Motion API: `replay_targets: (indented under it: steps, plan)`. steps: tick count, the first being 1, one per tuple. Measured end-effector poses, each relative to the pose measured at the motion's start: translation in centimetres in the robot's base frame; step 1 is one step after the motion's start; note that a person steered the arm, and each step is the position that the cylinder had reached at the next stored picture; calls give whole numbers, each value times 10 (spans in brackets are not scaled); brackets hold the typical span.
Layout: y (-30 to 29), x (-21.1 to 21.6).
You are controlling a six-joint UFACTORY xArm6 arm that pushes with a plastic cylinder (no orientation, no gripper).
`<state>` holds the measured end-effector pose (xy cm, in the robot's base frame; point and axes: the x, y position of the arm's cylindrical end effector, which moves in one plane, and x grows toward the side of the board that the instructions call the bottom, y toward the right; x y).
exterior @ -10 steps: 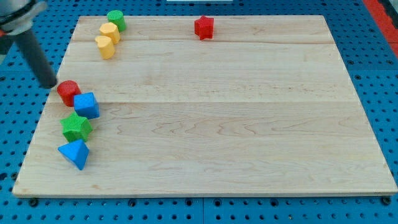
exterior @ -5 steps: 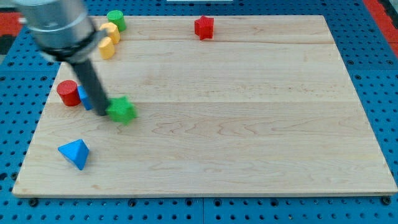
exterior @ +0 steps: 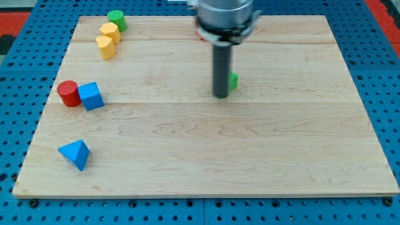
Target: Move the green star towards the top right corner of the board
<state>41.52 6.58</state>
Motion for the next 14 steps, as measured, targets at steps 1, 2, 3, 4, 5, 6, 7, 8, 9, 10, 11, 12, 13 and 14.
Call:
replay_targets:
  steps: [1,2,3,4,5,6,7,8,9,10,11,12,13,14]
  plan:
    - [10,-51]
    - [-24,-61]
    - [-65,-69]
    - [-4,-107]
    - [65,-110]
    - [53,-65]
    - [84,-61]
    - [71,-124]
    - [96,-148]
    - [74,-117]
    - [139,-112]
    - [153,-147]
    - [137,-162]
    - [125,-162]
